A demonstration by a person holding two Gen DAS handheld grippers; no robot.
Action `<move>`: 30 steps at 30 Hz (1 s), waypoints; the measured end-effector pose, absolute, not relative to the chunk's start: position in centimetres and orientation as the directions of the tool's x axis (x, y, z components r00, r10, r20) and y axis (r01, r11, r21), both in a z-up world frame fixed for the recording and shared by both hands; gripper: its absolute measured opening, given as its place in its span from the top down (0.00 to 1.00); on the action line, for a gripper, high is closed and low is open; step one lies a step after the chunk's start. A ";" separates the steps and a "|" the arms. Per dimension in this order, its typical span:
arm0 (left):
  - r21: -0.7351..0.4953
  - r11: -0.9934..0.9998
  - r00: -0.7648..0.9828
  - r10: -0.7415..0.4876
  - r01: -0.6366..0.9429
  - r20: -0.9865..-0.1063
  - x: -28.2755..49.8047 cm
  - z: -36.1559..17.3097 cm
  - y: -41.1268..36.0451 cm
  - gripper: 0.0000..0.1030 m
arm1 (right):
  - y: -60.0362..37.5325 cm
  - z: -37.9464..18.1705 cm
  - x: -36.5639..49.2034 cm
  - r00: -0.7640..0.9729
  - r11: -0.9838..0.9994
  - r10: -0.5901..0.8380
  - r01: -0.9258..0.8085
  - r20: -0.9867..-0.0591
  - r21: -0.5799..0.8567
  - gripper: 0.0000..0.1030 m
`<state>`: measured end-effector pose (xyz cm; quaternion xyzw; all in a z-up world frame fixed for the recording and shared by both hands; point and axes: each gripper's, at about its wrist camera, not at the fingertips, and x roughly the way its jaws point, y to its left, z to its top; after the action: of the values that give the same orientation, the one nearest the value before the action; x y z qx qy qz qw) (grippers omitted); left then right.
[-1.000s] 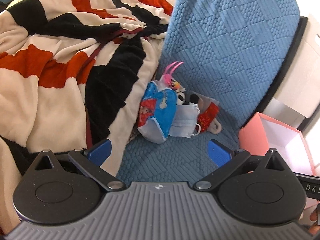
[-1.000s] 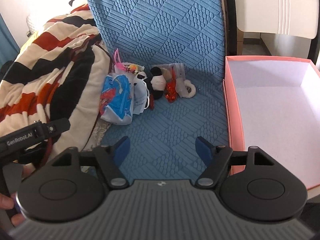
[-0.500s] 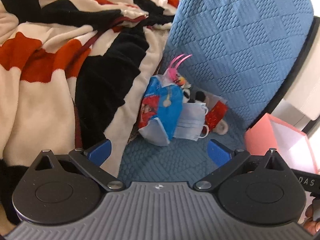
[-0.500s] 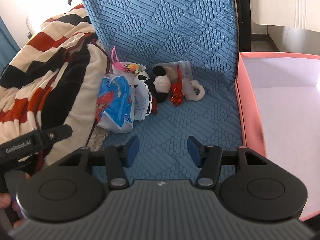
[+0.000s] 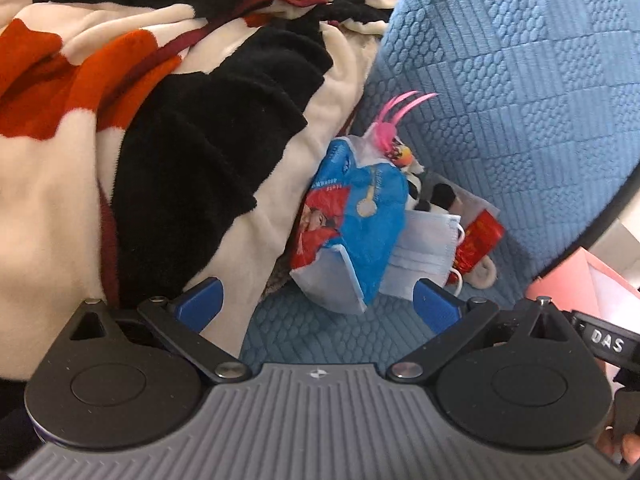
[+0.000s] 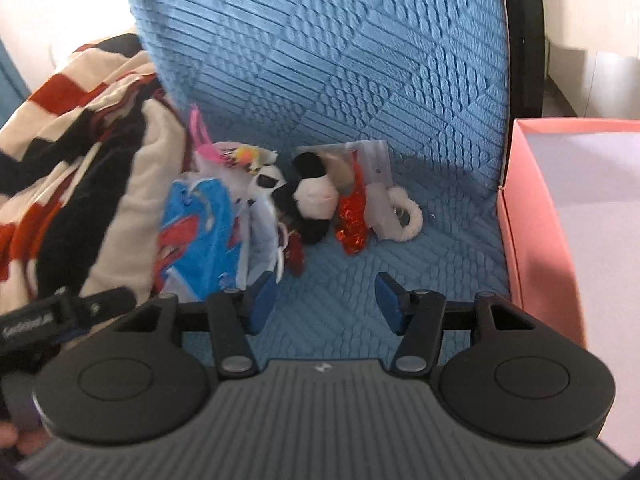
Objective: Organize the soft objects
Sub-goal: 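Move the left tool toward the blue-red snack bag and open it, then close the left tool on the snack bag while the right tool grasps the red candy packet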
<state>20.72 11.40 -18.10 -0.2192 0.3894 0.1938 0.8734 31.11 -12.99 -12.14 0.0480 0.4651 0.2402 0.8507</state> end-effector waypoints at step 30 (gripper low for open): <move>-0.165 0.719 0.471 0.248 -0.675 -0.847 27.3 -24.9 9.8 0.03 | -7.4 -20.1 42.3 0.490 0.875 0.426 -0.436 -0.760 0.209 0.62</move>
<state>27.26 9.82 -24.91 -0.2478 0.4309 0.2811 0.8209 42.33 -7.37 -20.11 -0.0057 0.4387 0.2496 0.8632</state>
